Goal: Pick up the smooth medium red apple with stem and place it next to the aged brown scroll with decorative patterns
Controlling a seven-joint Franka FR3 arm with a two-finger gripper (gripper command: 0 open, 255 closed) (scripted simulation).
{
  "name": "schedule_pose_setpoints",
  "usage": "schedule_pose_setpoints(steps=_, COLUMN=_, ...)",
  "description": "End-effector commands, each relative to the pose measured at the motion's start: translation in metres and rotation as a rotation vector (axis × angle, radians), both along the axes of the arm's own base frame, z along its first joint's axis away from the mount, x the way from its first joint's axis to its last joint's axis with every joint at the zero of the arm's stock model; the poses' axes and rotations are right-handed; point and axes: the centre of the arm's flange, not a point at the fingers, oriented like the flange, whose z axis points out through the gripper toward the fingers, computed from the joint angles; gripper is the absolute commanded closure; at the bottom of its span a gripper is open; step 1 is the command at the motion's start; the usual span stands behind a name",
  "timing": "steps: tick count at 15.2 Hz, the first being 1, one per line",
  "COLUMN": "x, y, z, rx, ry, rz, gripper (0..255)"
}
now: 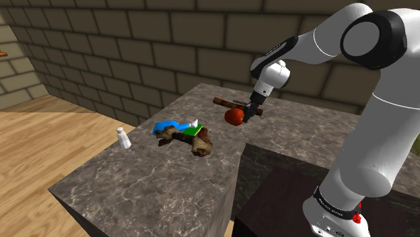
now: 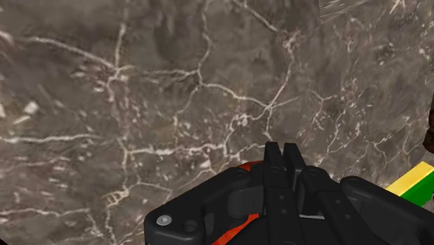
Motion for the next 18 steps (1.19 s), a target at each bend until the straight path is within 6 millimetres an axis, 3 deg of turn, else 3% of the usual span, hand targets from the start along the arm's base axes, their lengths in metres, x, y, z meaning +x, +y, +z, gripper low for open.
schedule_pose_setpoints(steps=1, x=0.001, y=0.0, z=-0.008, rx=-0.001, ry=0.0, rz=0.0, gripper=255)
schedule_pose_setpoints(steps=8, x=0.001, y=0.0, z=-0.008, rx=-0.001, ry=0.0, rz=0.0, gripper=255)
schedule_pose_setpoints(steps=9, x=0.001, y=0.0, z=-0.008, rx=-0.001, ry=0.0, rz=0.0, gripper=0)
schedule_pose_setpoints(steps=14, x=0.001, y=0.0, z=-0.008, rx=-0.001, ry=0.0, rz=0.0, gripper=0)
schedule_pose_setpoints(steps=18, x=-0.005, y=-0.023, z=0.036, rx=-0.001, ry=0.0, rz=0.0, gripper=0)
